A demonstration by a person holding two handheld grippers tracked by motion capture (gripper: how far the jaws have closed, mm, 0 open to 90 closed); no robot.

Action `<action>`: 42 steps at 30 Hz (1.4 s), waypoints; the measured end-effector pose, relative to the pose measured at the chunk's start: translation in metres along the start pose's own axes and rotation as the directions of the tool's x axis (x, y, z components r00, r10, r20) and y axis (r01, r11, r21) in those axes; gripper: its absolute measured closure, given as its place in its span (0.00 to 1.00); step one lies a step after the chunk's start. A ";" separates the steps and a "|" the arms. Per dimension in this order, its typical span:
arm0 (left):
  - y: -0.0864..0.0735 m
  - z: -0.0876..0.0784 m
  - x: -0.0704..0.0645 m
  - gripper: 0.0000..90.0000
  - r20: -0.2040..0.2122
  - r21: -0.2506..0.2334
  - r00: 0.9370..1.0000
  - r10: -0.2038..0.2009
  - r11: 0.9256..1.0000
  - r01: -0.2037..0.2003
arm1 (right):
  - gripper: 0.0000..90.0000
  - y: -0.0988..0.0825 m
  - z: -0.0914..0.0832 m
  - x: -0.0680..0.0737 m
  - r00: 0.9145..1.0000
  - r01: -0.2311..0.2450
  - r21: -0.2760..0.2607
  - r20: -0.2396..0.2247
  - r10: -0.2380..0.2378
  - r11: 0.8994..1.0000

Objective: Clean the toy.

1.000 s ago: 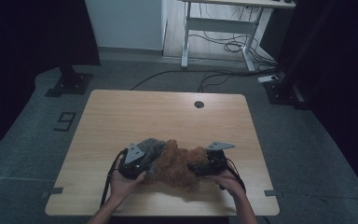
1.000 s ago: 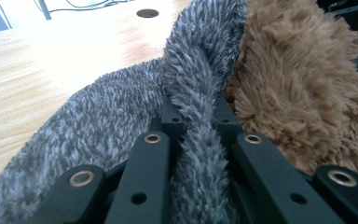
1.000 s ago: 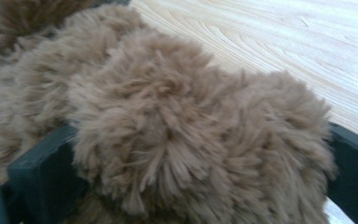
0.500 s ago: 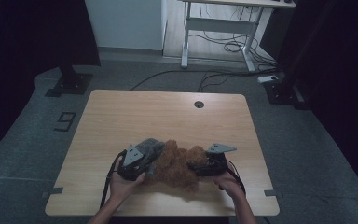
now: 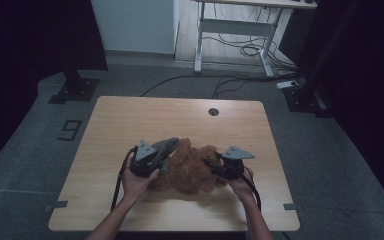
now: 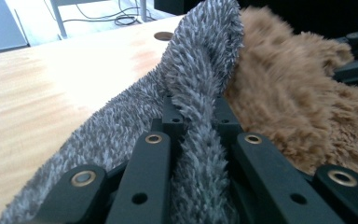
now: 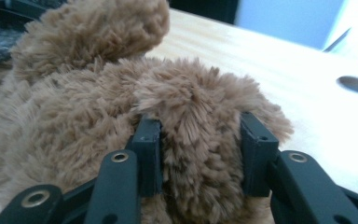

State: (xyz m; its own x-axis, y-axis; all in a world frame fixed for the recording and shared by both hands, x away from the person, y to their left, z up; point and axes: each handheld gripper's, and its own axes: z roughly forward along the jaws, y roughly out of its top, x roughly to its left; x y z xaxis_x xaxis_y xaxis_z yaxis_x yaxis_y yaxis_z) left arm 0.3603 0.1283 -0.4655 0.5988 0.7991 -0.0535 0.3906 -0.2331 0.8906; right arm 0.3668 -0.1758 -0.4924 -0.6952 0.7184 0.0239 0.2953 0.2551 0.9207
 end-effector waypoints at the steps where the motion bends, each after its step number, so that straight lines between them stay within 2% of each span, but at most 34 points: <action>1: 0.004 0.005 0.002 0.89 -0.001 0.002 1.000 -0.005 1.000 0.005 | 0.67 0.002 0.004 -0.004 1.000 0.001 -0.010 0.024 0.000 1.000; 3: 0.010 0.013 0.004 0.89 -0.001 0.013 1.000 -0.008 1.000 0.008 | 0.74 0.007 0.009 -0.009 0.999 0.000 -0.024 0.052 0.001 1.000; 4: 0.011 0.017 0.003 0.89 0.003 0.024 1.000 -0.011 1.000 0.011 | 0.88 0.009 0.009 -0.011 0.997 -0.007 -0.049 0.073 0.011 0.999; 5: 0.010 0.019 0.002 0.89 0.003 0.034 1.000 -0.011 0.999 0.011 | 0.97 0.010 0.007 -0.015 0.996 -0.041 -0.091 0.075 0.048 0.995; 6: 0.008 0.020 0.001 0.89 0.002 0.040 1.000 -0.006 0.999 0.006 | 0.95 0.012 0.003 -0.019 0.995 -0.085 -0.116 0.042 0.091 0.990; 7: 0.005 0.020 0.000 0.89 -0.001 0.041 1.000 -0.001 0.999 0.001 | 0.89 0.013 0.000 -0.021 0.995 -0.099 -0.114 0.017 0.102 0.989; 8: 0.003 0.018 -0.001 0.89 -0.002 0.040 1.000 0.002 0.999 -0.002 | 0.84 0.013 -0.004 -0.023 0.993 -0.108 -0.113 0.025 0.112 0.988; 9: 0.001 0.016 -0.001 0.89 0.005 0.041 1.000 0.001 0.999 -0.001 | 0.77 0.013 -0.009 -0.025 0.992 -0.124 -0.111 0.006 0.126 0.986; 11: -0.002 0.011 -0.003 0.89 0.010 0.042 1.000 -0.003 0.999 0.003 | 0.60 0.010 -0.017 -0.026 0.983 -0.182 -0.099 -0.034 0.179 0.978; 12: -0.005 0.008 -0.005 0.89 0.012 0.044 1.000 0.002 0.999 -0.002 | 0.56 0.008 -0.020 -0.024 0.982 -0.185 -0.083 -0.036 0.183 0.979; 13: -0.007 0.006 -0.006 0.89 0.011 0.044 1.000 0.004 0.999 -0.005 | 0.49 0.005 -0.022 -0.019 0.984 -0.177 -0.053 -0.047 0.174 0.983; 15: -0.011 0.002 -0.011 0.89 0.003 0.042 1.000 0.017 0.999 -0.017 | 0.33 0.002 -0.025 -0.011 0.982 -0.180 -0.020 -0.062 0.179 0.983; 17: -0.015 -0.001 -0.015 0.89 -0.006 0.041 1.000 0.031 0.999 -0.030 | 0.27 -0.001 -0.031 0.001 0.982 -0.172 -0.008 -0.085 0.171 0.985; 18: -0.017 -0.002 -0.016 0.89 -0.010 0.039 0.999 0.038 0.999 -0.037 | 0.27 -0.002 -0.037 0.006 0.983 -0.163 -0.011 -0.090 0.161 0.987; 20: -0.021 -0.005 -0.017 0.89 -0.006 0.030 0.999 0.035 0.999 -0.035 | 0.27 -0.007 -0.047 0.014 0.978 -0.162 -0.005 -0.132 0.160 0.987; 23: -0.024 -0.008 -0.020 0.89 0.001 0.027 0.999 0.041 0.999 -0.041 | 0.24 -0.014 -0.048 0.022 0.979 -0.138 0.040 -0.146 0.143 0.990; 27: -0.029 -0.014 -0.023 0.89 0.010 0.018 0.999 0.042 0.999 -0.042 | 0.17 -0.014 -0.025 0.017 0.976 -0.160 0.090 -0.135 0.171 0.983; 28: -0.031 -0.015 -0.024 0.89 0.010 0.014 0.999 0.039 0.999 -0.039 | 0.14 -0.014 -0.017 0.015 0.972 -0.168 0.107 -0.149 0.183 0.980; 30: -0.033 -0.017 -0.025 0.89 0.012 0.011 0.999 0.037 0.999 -0.037 | 0.11 -0.013 0.000 0.013 0.953 -0.189 0.146 -0.210 0.217 0.971; 31: -0.034 -0.018 -0.025 0.89 0.014 0.010 0.999 0.035 0.999 -0.035 | 0.13 -0.014 0.007 0.014 0.946 -0.186 0.160 -0.236 0.220 0.969; 32: -0.035 -0.018 -0.025 0.89 0.014 0.012 0.999 0.034 0.999 -0.034 | 0.15 -0.015 0.013 0.018 0.946 -0.167 0.169 -0.250 0.206 0.971; 33: -0.035 -0.019 -0.025 0.89 0.017 0.012 0.999 0.032 0.999 -0.032 | 0.19 -0.016 0.017 0.022 0.953 -0.140 0.174 -0.242 0.180 0.975; 34: -0.035 -0.021 -0.024 0.89 0.023 0.012 0.999 0.026 1.000 -0.026 | 0.28 -0.017 0.018 0.023 0.958 -0.125 0.166 -0.237 0.163 0.978; 35: -0.034 -0.023 -0.024 0.89 0.036 0.008 0.999 0.016 1.000 -0.016 | 0.39 -0.019 0.016 0.024 0.959 -0.120 0.155 -0.238 0.155 0.981; 37: -0.031 -0.025 -0.024 0.89 0.048 0.009 0.999 0.010 1.000 -0.010 | 0.54 -0.019 0.011 0.027 0.970 -0.083 0.124 -0.216 0.108 0.989; 39: -0.027 -0.025 -0.025 0.89 0.044 0.009 0.999 0.014 1.000 -0.014 | 0.62 -0.019 0.006 0.033 0.981 -0.027 0.093 -0.191 0.044 0.995; 42: -0.020 -0.022 -0.022 0.89 0.035 0.000 0.999 0.005 1.000 -0.005 | 0.66 -0.014 0.002 0.037 0.990 0.018 0.044 -0.139 -0.012 0.999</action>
State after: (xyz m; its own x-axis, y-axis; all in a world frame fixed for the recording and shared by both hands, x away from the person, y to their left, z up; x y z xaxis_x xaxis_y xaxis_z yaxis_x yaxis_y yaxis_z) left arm 0.3232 0.1276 -0.4723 0.6247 0.7782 -0.0649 0.3878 -0.2369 0.8908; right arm 0.3383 -0.1513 -0.5056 -0.7829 0.6186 0.0665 0.3109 0.2963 0.9031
